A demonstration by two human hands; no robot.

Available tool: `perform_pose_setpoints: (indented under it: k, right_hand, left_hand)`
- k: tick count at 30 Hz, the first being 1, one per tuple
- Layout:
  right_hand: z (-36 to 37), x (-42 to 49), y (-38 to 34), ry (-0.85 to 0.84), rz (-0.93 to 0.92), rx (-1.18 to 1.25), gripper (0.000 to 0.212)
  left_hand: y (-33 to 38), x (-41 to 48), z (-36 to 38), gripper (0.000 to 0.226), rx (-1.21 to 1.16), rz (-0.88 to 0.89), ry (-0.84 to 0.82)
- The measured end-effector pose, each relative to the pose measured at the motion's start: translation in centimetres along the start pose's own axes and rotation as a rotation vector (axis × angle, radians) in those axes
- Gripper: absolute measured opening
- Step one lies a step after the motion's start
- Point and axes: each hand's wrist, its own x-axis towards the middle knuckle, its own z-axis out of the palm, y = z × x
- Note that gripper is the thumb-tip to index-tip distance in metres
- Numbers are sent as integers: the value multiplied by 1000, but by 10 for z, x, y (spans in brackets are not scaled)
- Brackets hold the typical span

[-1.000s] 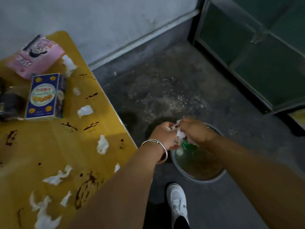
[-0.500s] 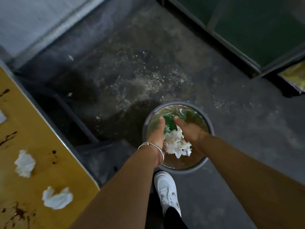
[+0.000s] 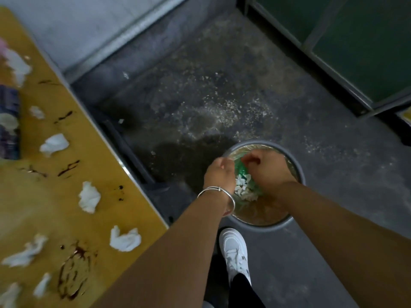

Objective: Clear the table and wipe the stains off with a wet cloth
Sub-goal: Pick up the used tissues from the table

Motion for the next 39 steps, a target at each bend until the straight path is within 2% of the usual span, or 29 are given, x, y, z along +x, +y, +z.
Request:
perform_pose_setpoints:
  k: [1,4,9,12,16,18,23,27,32,36,38,39]
  right_hand:
    - [0,-4,-12,7,-26,-5,29]
    - [4,-20,-50,-8,-113,-24,29]
    - [25,-59,-112,-75,-246,-123,26]
    - [49,-82,-139,-155,-309,-192,19]
    - [90,-113,-167,-326,-406,-388,44]
    - [110,-127,-176,-352,-442,-471,58]
    - [148,-150,-185,-304,-475,-775,68]
    - [171,-161,-188,-218,-441,-885,54]
    - [180,-162,-196,-132,-441,-769,37]
    - [183,-154,-211,-53,-481,-622,62]
    - [184,-146,-219,-47,-453,-628,72]
    - [185,-141,-221,-47,-435,-637,70]
  left_hand:
    - [4,-6,-9,39,16,45,5]
    - [15,-30,-45,12,-19,152,10]
    - [18,-75,-113,18,-54,295,100]
    - [12,-102,-154,24,10,347,175]
    - [-10,-124,-210,25,231,332,307]
    - [-27,-132,-235,25,303,327,356]
    - [-71,-144,-282,28,396,309,412]
    - [-101,-151,-310,49,567,226,480]
    - [-127,-161,-337,64,737,101,523]
    - [-142,-162,-351,77,826,73,443]
    - [-147,-160,-356,74,864,72,424]
    - [-150,-158,-359,69,865,70,425]
